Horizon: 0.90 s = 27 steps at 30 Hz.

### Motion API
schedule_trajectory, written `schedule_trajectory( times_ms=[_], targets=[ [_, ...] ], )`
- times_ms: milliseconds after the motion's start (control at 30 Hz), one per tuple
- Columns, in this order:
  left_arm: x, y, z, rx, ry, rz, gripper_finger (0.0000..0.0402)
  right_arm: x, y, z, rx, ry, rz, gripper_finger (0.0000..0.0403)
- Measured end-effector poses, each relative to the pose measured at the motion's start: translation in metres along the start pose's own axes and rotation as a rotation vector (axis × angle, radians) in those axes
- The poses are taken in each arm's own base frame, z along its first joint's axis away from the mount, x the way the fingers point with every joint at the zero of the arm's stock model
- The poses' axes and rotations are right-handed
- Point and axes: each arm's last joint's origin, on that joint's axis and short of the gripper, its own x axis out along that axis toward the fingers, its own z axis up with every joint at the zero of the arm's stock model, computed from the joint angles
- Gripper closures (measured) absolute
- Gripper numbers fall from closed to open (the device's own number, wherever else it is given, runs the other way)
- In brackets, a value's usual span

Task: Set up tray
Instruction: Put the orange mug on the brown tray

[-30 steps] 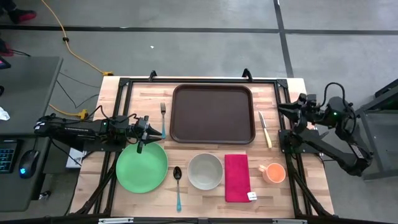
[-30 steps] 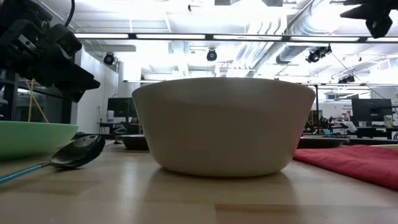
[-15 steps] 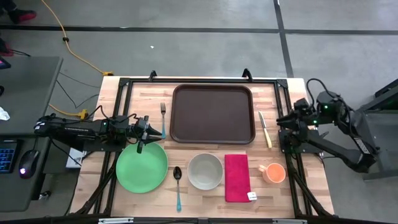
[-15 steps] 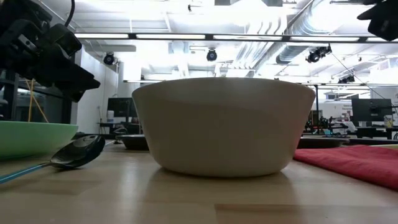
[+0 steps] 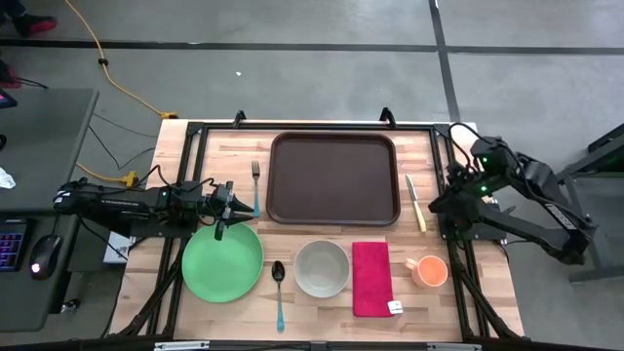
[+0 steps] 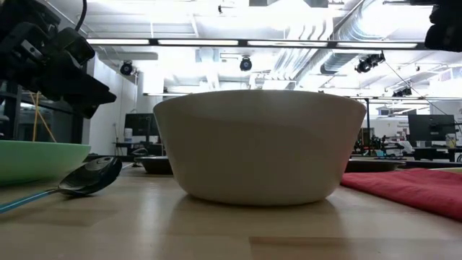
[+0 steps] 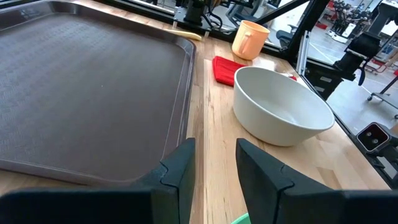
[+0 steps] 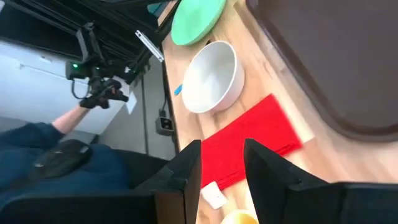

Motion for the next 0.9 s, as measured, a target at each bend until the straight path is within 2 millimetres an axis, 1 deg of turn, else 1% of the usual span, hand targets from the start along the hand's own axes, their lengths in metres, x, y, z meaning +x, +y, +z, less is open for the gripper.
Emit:
schedule_trajectory(
  times_ms=[433,567,700,900],
  targets=[
    [0.000,0.000,0.000,0.000,0.000,0.000,0.0256,-0.001,-0.006,-0.016,0.101,0.112,-0.069,0.0304],
    [0.000,0.000,0.000,0.000,0.000,0.000,0.0256,-0.003,-0.005,-0.017,0.103,0.116,-0.082,0.0304],
    [0.000,0.000,0.000,0.000,-0.003,-0.001,0.0257,-0.011,0.006,-0.012,0.049,0.086,-0.099,0.0304],
    [0.000,0.000,0.000,-0.026,-0.004,-0.001,0.0256,-0.027,0.029,-0.002,-0.040,0.044,-0.135,0.0304]
  ],
)
